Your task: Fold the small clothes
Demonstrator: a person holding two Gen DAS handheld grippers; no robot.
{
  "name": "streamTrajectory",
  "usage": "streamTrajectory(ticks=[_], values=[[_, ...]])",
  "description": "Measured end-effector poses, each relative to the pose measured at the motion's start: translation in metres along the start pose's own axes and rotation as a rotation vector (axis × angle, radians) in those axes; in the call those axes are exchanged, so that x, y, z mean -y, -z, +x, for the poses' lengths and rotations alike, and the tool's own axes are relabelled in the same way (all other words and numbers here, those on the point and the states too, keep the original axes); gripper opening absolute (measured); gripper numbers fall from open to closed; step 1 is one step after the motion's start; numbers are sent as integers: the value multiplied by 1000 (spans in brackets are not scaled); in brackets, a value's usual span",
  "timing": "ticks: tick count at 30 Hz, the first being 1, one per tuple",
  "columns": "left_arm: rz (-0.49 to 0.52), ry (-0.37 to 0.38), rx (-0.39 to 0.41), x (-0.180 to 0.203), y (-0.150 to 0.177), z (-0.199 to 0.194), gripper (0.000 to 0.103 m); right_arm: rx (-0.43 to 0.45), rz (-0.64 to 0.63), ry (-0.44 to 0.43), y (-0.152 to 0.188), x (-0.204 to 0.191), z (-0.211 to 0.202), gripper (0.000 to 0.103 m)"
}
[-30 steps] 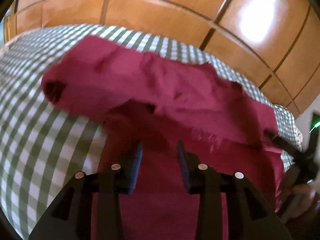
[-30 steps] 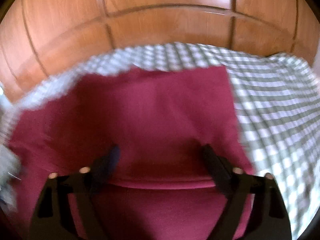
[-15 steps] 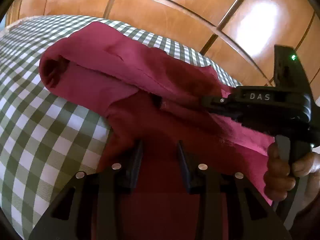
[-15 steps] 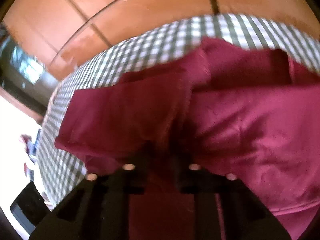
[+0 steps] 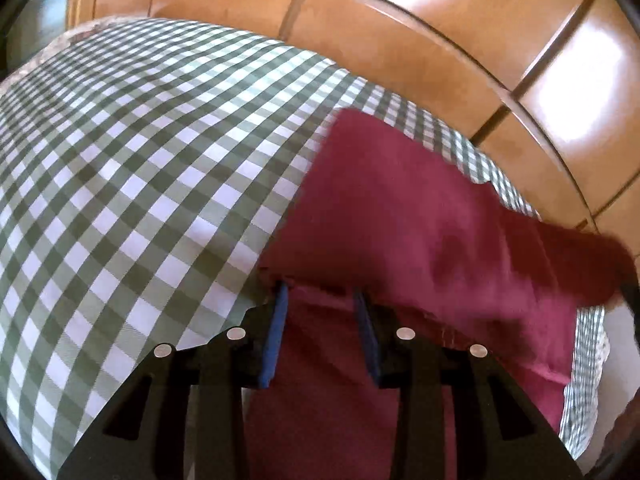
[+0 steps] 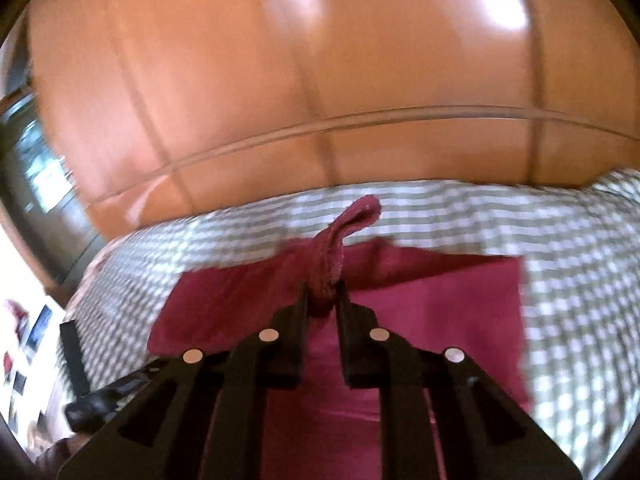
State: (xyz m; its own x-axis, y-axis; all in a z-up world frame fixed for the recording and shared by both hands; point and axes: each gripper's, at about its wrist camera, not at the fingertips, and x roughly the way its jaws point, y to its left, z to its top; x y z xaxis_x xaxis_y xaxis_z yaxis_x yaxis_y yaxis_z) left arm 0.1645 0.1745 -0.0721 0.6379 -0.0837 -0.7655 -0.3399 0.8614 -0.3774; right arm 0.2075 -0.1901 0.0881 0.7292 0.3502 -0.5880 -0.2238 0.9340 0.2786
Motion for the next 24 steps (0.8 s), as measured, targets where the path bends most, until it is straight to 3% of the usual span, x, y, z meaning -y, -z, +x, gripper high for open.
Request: streamTrajectory(ticks=[4, 8, 11, 16, 20, 22, 24], values=[[89, -54, -2, 16, 8, 5, 34, -32, 109, 77, 14, 58, 6, 7], [97, -75, -16, 21, 17, 4, 34, -141, 190, 164, 48, 101, 34, 6], [154, -90, -15, 24, 21, 4, 34, -149, 276, 146, 69, 128, 42, 6], [163, -89, -31, 25, 22, 0, 34, -130, 234, 180, 73, 124, 39, 6], [156, -46, -31, 21, 28, -22, 34, -133, 240, 189, 71, 121, 38, 6], [163, -14, 15, 19, 27, -40, 34, -138, 229, 203, 66, 114, 41, 10], [189, 11, 68, 23, 24, -53, 34, -130, 212, 242, 62, 108, 34, 26]])
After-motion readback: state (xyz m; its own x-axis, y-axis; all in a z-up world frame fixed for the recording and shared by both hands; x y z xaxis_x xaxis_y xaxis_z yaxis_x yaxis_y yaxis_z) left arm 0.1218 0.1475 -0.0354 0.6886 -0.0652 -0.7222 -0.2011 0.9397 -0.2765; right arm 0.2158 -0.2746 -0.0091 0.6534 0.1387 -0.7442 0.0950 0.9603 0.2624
